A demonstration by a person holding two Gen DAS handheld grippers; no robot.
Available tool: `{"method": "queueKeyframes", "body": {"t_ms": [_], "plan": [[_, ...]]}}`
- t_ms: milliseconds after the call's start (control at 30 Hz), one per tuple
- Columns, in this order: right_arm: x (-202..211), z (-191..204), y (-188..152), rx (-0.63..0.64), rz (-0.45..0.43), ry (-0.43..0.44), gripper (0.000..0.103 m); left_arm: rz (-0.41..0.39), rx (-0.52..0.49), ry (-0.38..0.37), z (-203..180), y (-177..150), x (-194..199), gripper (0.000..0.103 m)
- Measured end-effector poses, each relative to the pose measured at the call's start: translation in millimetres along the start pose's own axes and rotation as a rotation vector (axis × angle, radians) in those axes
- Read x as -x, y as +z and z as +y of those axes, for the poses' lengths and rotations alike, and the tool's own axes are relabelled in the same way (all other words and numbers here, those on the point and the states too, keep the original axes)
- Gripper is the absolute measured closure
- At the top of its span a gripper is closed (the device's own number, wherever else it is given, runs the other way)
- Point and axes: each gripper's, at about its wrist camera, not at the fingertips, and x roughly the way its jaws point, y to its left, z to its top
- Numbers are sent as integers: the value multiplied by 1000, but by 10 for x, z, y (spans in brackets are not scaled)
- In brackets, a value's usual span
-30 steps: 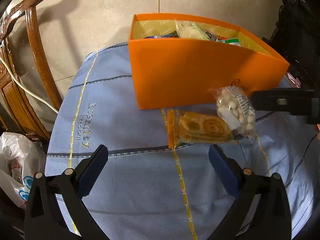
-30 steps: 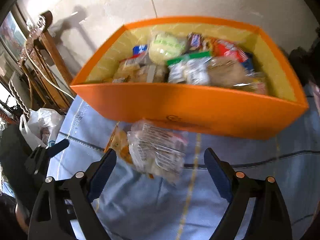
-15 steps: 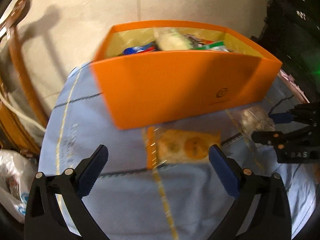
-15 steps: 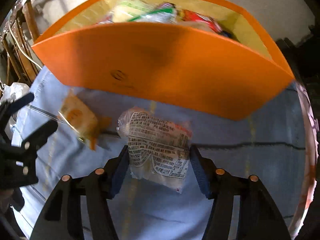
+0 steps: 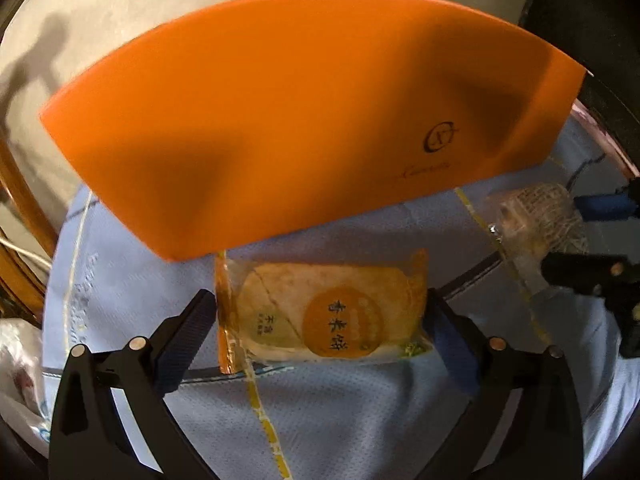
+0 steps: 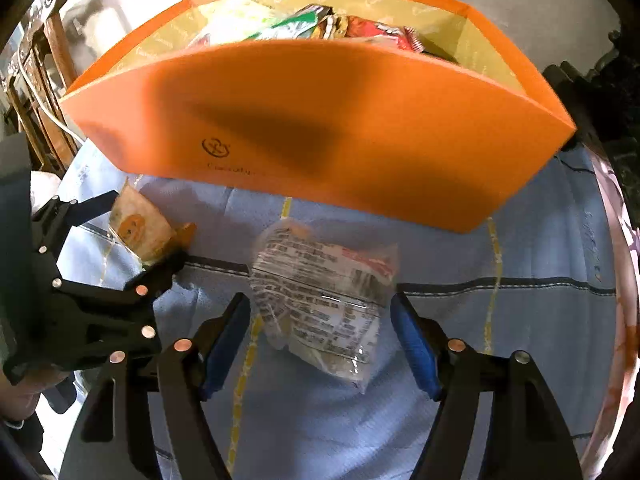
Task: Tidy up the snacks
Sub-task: 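Grasp clear printed bag with right tool while left tool grasps orange-label bread roll, then carry clear bag with right tool while left tool carries bread roll, drop into box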
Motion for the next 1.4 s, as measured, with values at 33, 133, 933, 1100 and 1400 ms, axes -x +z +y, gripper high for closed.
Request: {"method": "queueKeyframes", "body": {"t_ms": [33,133,933,1100,1400], "plan": [[-10,2,-9,2,0,-10,28,-1,5,-3,4,1,-8,4],[-117,22,-45,-10,33,-20,24,1,21,-28,34,1,-39,5],[707,-180,-570,-61,-110,59,74,-145,85,-107,231,-299,887,22],[1058,-123,-475,-60,-169,68,74,-179,90,-77,160,-184,1244,21],[1823,-162,-85,-40,-295,59,74,-271,128,-17,239,251,1950,21]]}}
